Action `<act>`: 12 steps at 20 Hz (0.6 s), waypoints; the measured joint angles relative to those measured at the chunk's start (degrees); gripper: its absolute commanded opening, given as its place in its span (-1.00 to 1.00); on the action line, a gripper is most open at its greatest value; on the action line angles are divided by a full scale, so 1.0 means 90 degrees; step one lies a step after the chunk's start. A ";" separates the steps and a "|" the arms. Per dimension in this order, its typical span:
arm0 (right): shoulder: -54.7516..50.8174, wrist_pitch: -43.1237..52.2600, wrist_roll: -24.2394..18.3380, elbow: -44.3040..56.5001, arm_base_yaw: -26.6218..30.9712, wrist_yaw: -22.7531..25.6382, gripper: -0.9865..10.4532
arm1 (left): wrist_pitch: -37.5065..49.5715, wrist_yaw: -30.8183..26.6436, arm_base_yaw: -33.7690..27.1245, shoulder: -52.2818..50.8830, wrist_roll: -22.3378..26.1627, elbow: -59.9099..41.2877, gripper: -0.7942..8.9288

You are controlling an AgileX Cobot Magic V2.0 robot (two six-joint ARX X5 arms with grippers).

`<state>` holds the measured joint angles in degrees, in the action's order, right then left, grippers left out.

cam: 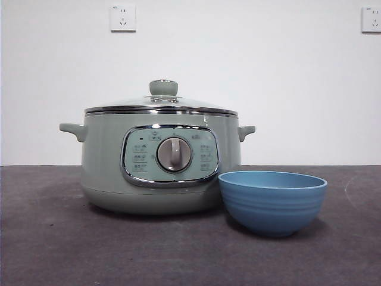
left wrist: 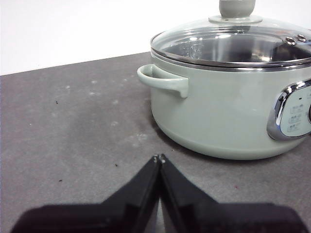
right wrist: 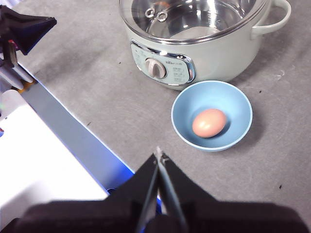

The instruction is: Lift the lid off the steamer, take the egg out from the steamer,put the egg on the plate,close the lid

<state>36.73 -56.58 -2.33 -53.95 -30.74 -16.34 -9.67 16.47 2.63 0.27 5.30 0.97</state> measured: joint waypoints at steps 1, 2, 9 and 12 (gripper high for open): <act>0.0000 0.0000 0.0000 0.0000 0.0000 0.0000 -0.83 | 0.0000 -0.0002 0.0000 0.0000 -0.0002 0.0000 -0.84; 0.0000 0.0000 0.0000 0.0000 0.0000 0.0000 -0.83 | 0.0000 -0.0002 0.0000 0.0000 0.0000 0.0000 -0.84; -0.0114 0.0063 -0.0039 0.0000 0.0022 0.0527 -0.83 | 0.0000 0.0000 0.0000 0.0000 0.0000 0.0000 -0.84; -0.0692 0.0051 -0.0102 0.0000 0.0648 0.0619 -0.83 | 0.0000 0.0000 0.0000 0.0000 0.0000 0.0000 -0.84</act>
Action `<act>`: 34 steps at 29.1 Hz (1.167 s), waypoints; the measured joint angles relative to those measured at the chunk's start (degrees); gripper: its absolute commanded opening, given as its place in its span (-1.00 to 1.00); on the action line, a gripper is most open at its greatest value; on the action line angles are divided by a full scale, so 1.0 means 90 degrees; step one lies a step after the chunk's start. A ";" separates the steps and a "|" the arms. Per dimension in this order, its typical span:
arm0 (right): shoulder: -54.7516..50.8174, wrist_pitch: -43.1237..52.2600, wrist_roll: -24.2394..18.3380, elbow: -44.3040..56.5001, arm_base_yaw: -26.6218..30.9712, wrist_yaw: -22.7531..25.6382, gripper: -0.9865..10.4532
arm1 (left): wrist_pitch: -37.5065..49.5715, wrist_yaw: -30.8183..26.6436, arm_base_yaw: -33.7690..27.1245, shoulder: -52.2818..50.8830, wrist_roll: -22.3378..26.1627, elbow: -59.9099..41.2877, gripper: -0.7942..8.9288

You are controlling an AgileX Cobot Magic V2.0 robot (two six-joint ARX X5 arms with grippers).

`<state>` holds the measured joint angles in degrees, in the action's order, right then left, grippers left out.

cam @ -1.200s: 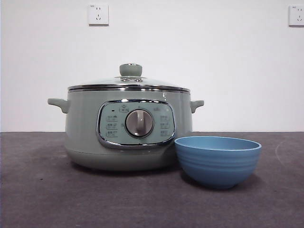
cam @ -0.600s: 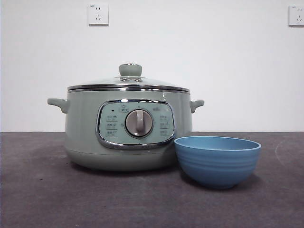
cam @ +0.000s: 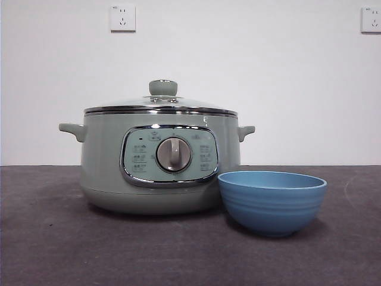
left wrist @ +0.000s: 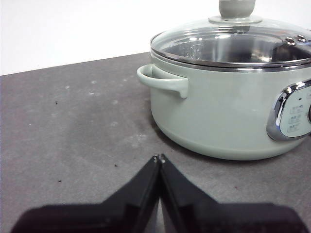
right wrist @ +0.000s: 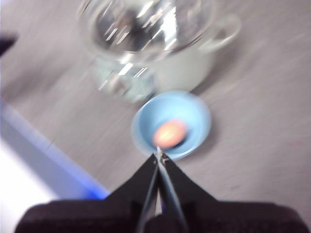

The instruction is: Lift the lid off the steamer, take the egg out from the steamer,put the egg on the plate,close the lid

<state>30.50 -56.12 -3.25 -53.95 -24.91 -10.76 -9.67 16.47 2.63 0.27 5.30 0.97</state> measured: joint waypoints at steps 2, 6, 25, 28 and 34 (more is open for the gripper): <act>-0.0488 0.0087 0.0002 0.0022 0.0600 -0.0199 -0.83 | 0.0000 0.0000 0.0000 0.0000 0.0000 0.0000 -0.84; -0.1620 0.1681 -0.0119 0.1360 0.1302 -0.0260 -0.83 | 0.0000 0.0000 0.0000 0.0000 -0.0002 0.0000 -0.84; -0.3356 0.4998 0.0665 0.5731 0.2016 -0.0087 -0.83 | 0.0000 0.0000 0.0000 0.0000 0.0000 0.0000 -0.84; -0.3354 0.5042 0.0668 0.5814 0.2016 -0.0083 -0.83 | 0.0000 0.0000 0.0000 0.0000 0.0000 0.0000 -0.84; -0.3364 0.5051 0.0648 0.5819 0.2016 -0.0036 -0.83 | 0.0000 0.0000 0.0000 0.0000 -0.0002 0.0000 -0.84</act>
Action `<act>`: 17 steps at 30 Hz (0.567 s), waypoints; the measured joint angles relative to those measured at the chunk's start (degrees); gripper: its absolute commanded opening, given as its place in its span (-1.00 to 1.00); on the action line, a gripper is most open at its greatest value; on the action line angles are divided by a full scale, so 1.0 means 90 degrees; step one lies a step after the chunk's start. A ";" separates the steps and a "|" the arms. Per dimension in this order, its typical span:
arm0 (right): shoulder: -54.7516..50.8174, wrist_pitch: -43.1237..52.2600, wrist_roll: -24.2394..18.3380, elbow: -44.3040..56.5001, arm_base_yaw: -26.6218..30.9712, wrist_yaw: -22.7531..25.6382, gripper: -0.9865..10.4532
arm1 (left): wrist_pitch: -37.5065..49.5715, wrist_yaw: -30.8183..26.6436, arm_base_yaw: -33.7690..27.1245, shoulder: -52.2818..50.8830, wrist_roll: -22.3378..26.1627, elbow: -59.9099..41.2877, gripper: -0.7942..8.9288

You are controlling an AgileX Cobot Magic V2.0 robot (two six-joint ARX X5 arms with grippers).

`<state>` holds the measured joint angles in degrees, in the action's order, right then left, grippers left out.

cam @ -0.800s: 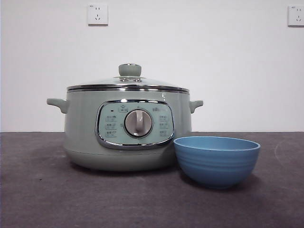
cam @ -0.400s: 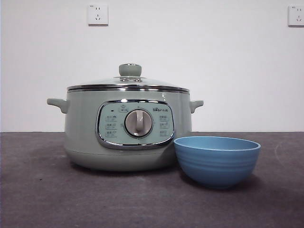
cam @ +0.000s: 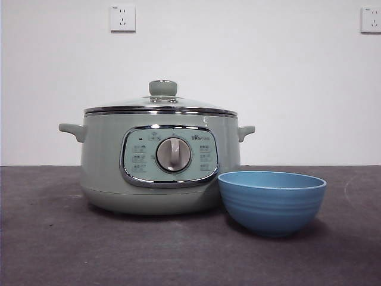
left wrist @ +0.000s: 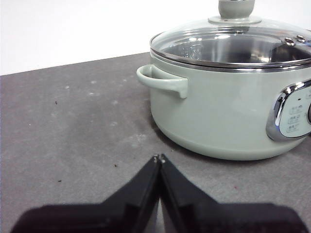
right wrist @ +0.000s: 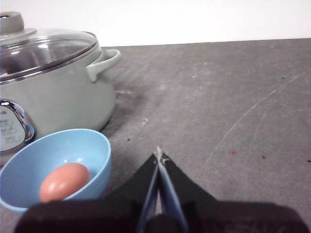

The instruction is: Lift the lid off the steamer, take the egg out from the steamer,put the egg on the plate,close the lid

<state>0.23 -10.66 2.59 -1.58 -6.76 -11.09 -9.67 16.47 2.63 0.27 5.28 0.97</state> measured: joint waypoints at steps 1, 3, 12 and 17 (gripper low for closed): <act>0.0000 0.0002 0.0005 0.0000 0.0000 0.0000 -0.83 | 0.0002 0.0000 0.0000 0.0000 0.0000 0.0000 -0.84; 0.0000 0.0000 0.0007 0.0000 -0.0002 0.0012 -0.83 | 0.0000 0.0000 0.0000 0.0000 0.0000 0.0000 -0.84; 0.0000 -0.0002 0.0007 0.0000 -0.0002 0.0085 -0.83 | 0.0000 0.0000 0.0000 0.0000 0.0000 0.0000 -0.84; 0.0000 0.0000 0.0007 0.0000 -0.0002 0.0085 -0.83 | 0.0000 0.0000 0.0000 0.0000 0.0000 0.0000 -0.84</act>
